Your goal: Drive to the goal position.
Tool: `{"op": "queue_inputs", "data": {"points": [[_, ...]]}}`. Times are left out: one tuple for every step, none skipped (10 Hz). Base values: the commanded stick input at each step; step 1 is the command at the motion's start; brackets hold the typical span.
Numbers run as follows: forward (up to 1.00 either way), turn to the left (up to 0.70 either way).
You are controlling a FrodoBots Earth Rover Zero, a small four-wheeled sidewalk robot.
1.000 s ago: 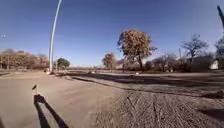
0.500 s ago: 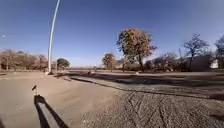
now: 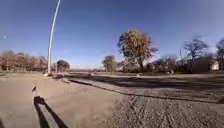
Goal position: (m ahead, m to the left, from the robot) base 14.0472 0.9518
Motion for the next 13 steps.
{"op": "queue_inputs", "data": {"points": [[0.5,0.0],[0.5,0.0],[0.5,0.0],[0.5,0.0],[0.5,0.0],[0.5,0.0],[0.5,0.0],[0.5,0.0],[0.5,0.0],[0.5,0.0],[0.5,0.0],[0.5,0.0],[0.5,0.0]]}}
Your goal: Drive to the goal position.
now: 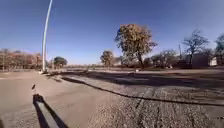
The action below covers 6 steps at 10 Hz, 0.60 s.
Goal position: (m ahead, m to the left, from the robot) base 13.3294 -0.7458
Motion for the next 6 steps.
{"op": "queue_inputs", "data": {"points": [[0.5,0.0],[0.5,0.0],[0.5,0.0],[0.5,0.0],[0.5,0.0],[0.5,0.0]]}}
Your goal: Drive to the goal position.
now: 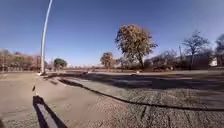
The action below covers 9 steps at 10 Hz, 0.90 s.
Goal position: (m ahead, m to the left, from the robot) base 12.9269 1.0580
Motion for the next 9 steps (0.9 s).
{"op": "queue_inputs", "data": {"points": [[0.5,0.0],[0.5,0.0],[0.5,0.0],[0.5,0.0],[0.5,0.0],[0.5,0.0],[0.5,0.0],[0.5,0.0],[0.5,0.0]]}}
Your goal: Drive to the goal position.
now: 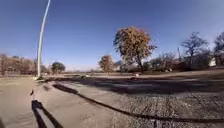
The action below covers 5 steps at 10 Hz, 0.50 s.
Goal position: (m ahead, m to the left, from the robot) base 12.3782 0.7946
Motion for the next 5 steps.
{"op": "queue_inputs", "data": {"points": [[0.5,0.0],[0.5,0.0],[0.5,0.0],[0.5,0.0],[0.5,0.0]]}}
